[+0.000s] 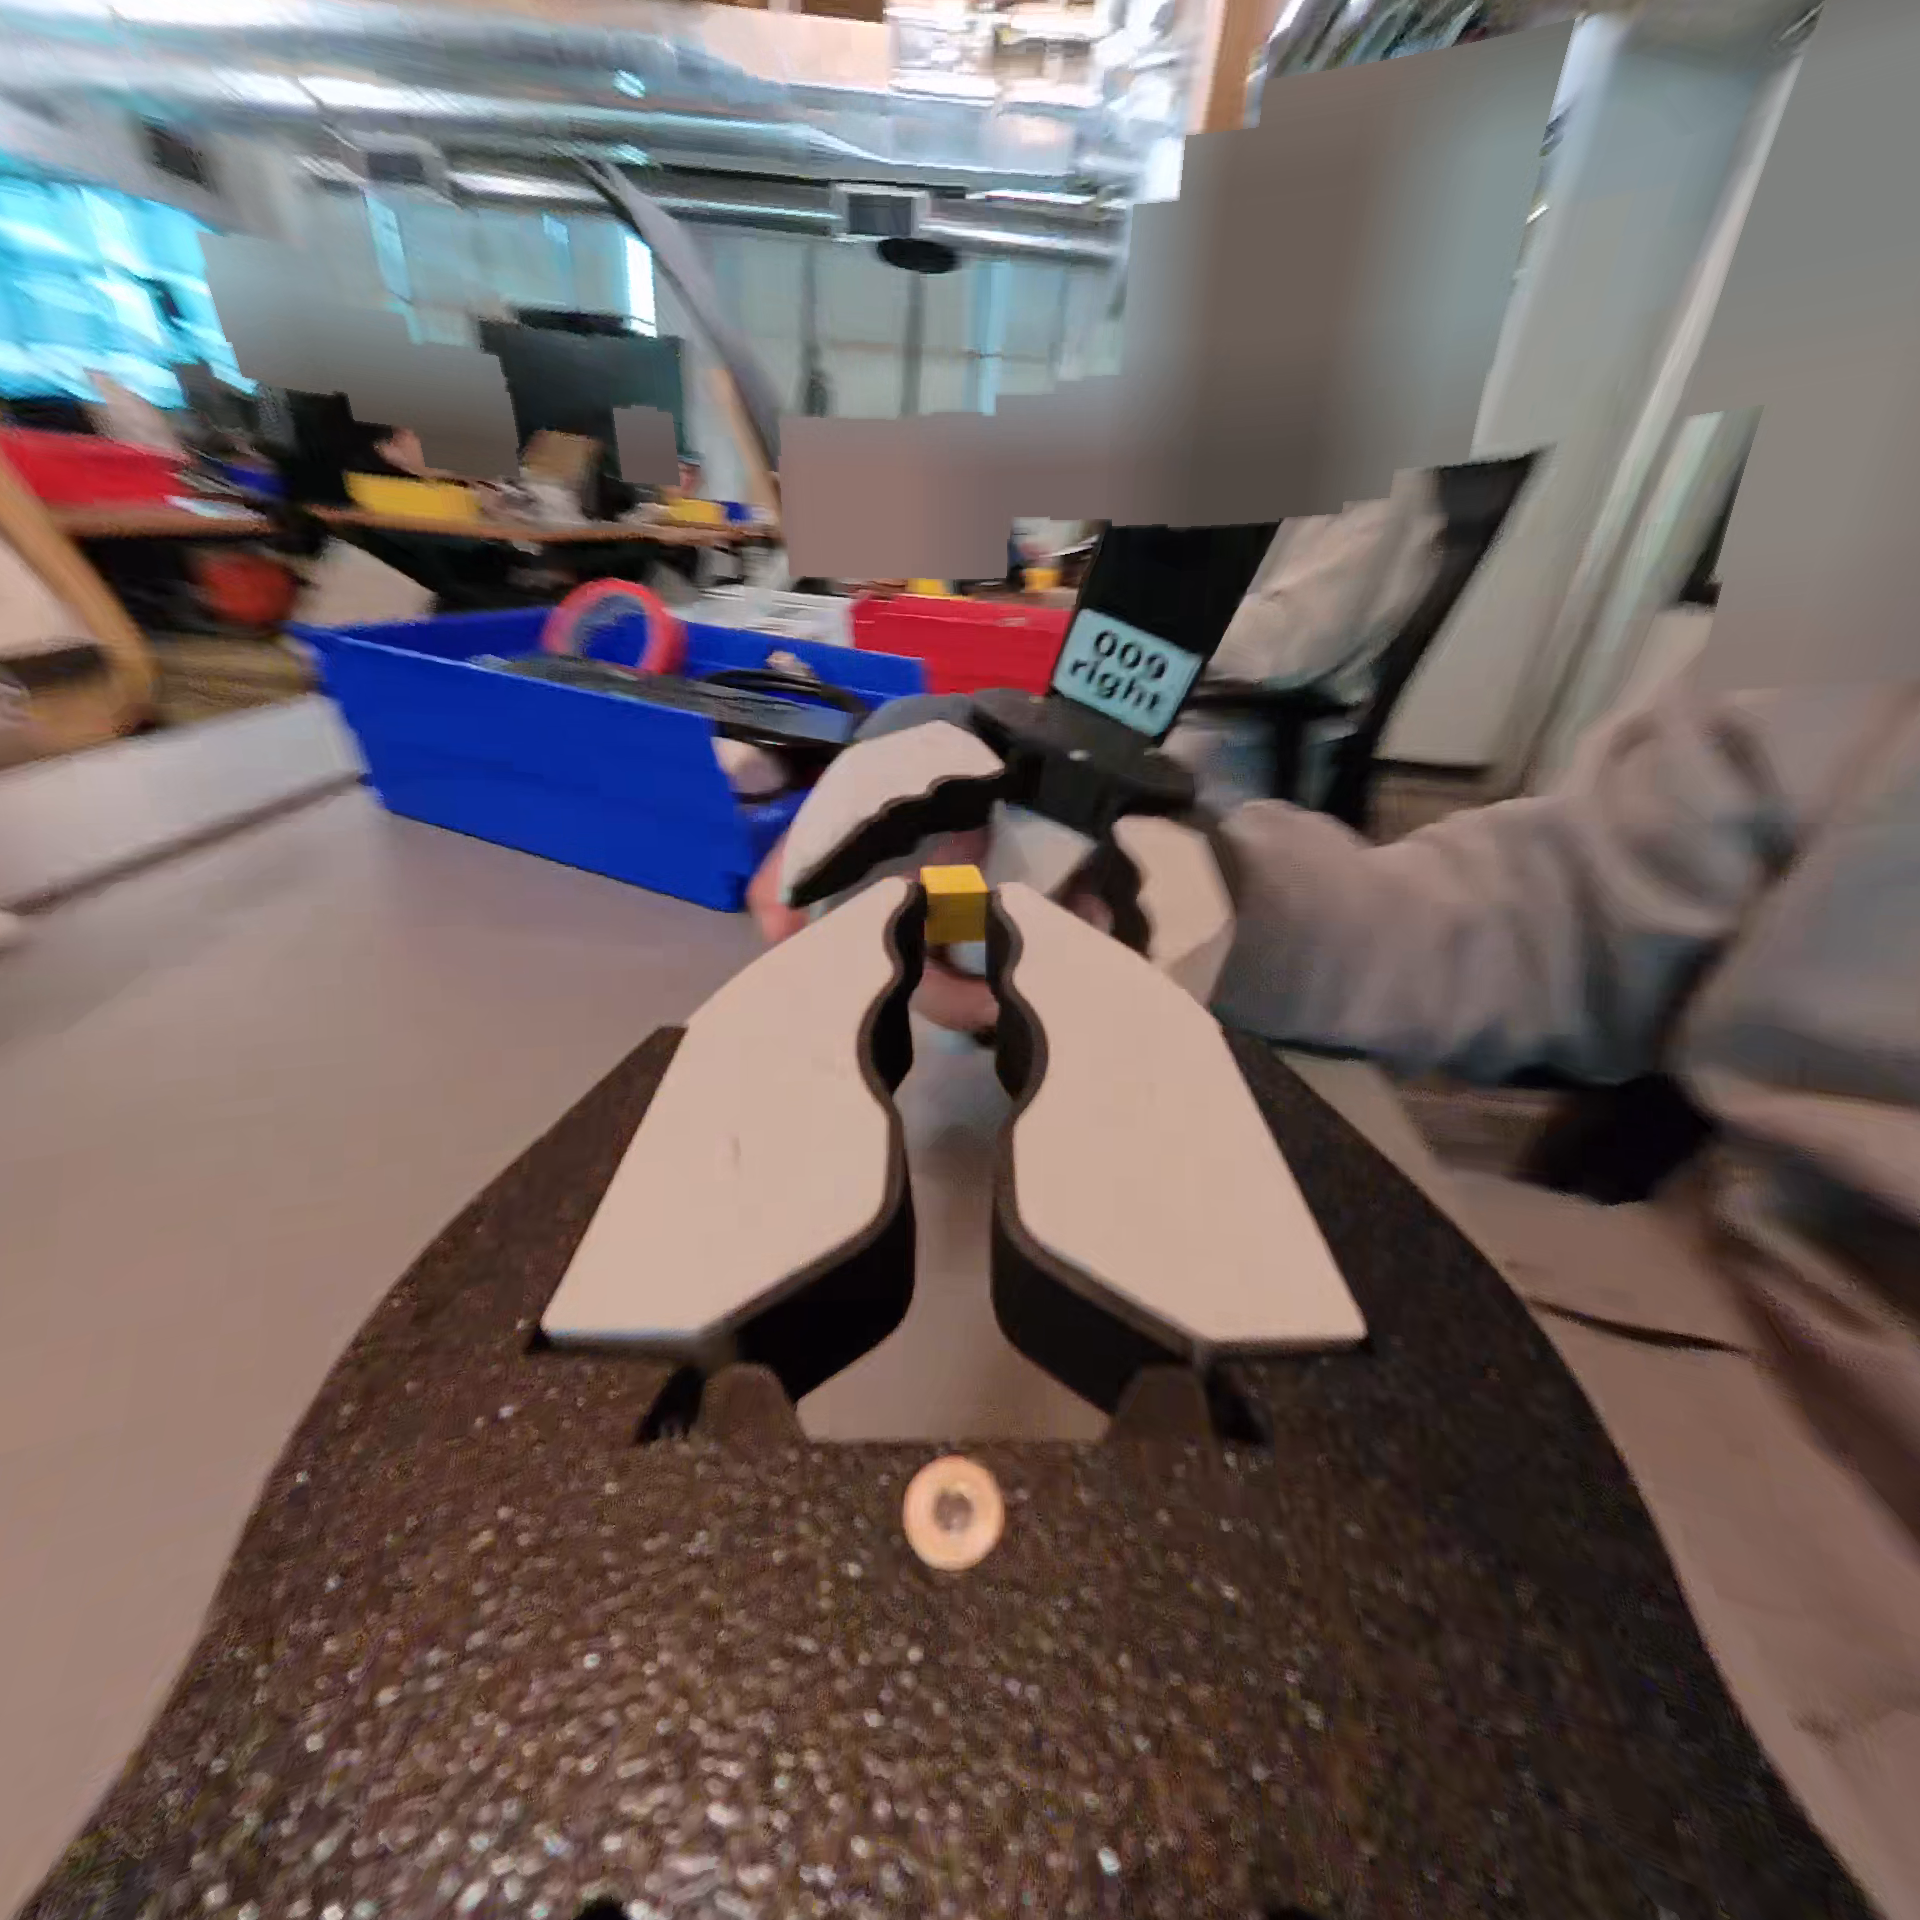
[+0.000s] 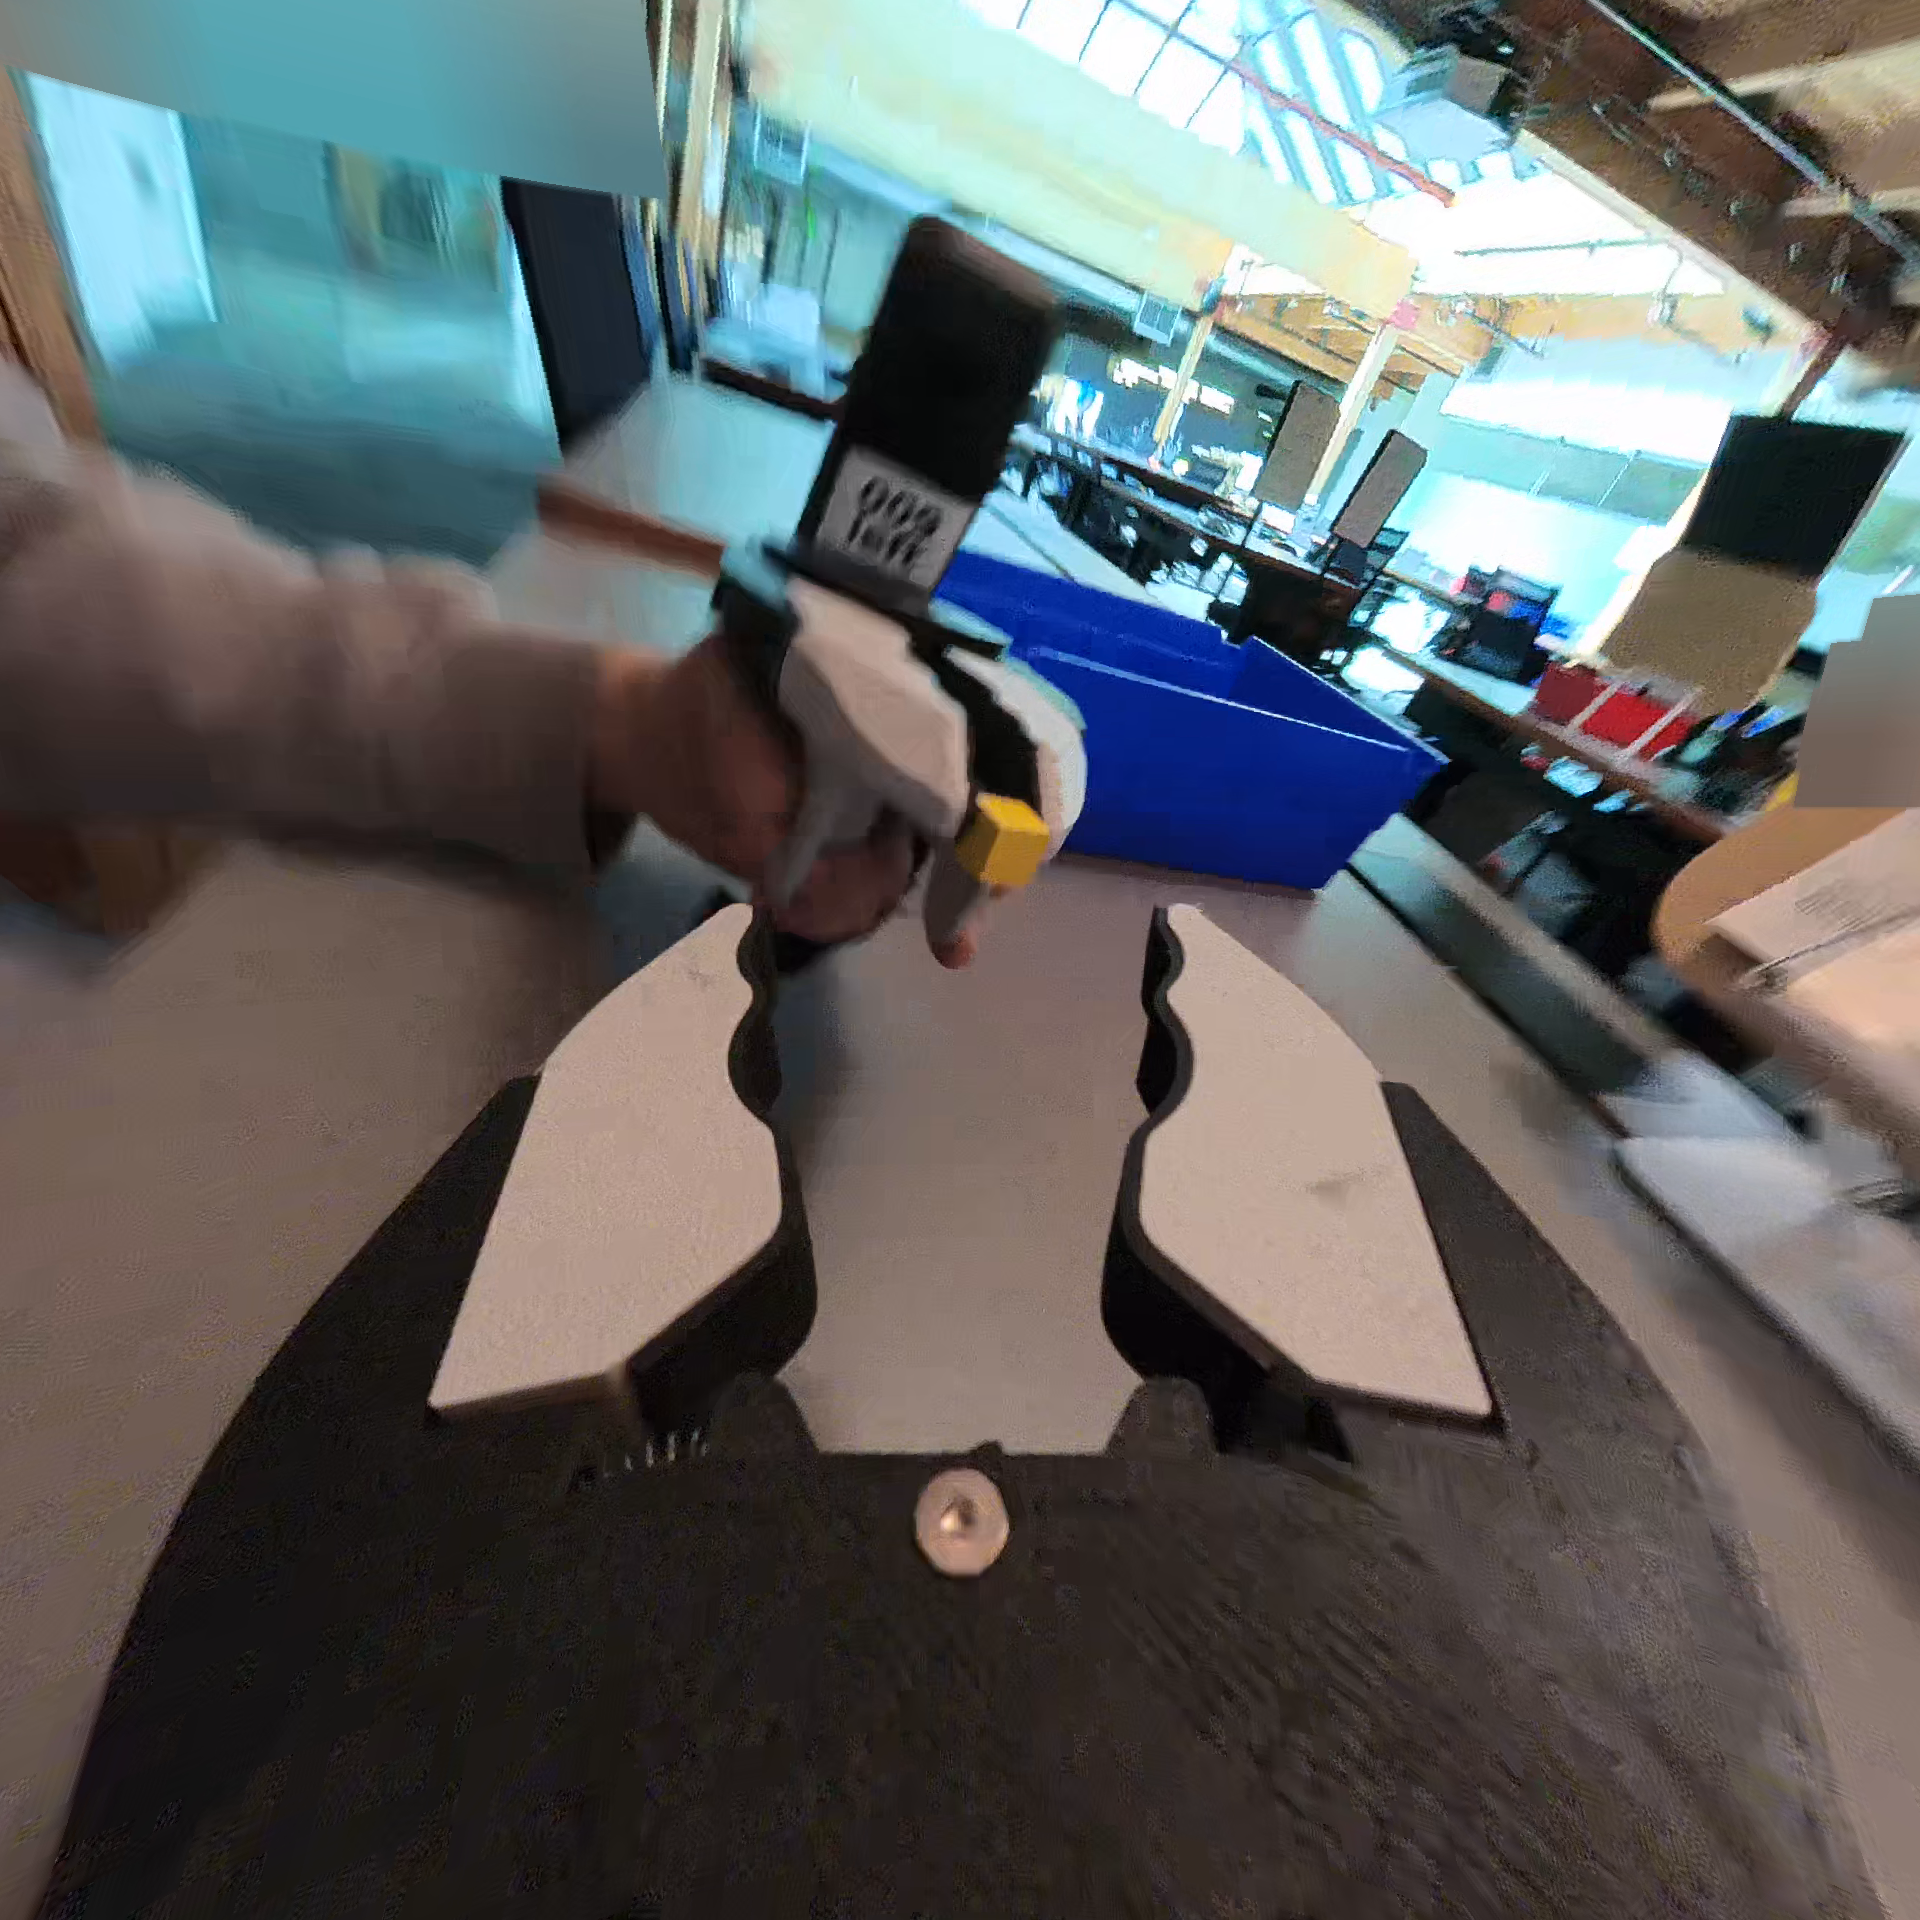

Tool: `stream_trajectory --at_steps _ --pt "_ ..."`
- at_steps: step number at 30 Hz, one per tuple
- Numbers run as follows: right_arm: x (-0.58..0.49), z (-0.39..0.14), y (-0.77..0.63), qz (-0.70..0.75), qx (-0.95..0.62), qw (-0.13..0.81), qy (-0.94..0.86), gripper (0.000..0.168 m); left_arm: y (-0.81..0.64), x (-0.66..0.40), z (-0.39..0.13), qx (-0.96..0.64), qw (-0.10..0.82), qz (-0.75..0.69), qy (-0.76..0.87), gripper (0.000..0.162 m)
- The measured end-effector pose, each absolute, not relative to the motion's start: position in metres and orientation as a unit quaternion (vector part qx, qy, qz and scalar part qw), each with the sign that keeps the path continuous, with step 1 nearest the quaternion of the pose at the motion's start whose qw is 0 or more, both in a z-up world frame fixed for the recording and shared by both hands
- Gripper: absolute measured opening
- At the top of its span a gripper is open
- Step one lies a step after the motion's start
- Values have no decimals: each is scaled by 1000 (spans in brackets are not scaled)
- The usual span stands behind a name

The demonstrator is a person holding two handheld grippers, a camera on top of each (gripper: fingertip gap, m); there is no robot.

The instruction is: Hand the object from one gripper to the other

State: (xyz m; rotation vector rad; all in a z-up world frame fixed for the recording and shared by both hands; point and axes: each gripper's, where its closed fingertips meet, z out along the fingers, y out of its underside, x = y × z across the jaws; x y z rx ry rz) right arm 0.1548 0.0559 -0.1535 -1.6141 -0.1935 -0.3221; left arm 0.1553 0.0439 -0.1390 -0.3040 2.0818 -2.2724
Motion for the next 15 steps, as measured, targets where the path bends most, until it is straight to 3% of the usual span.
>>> stream_trajectory --at_steps 4,8,15 --pt "149 -157 60 -255 -706 641 -162 66 45 146 -136 -125 -130 -743 644 11" --pt "149 -155 64 -349 -685 604 -210 52 49 145 -132 -152 -232 -747 603 10" --pt "153 -153 63 -387 -675 590 -215 36 51 145 -134 -165 -272 -739 594 10"
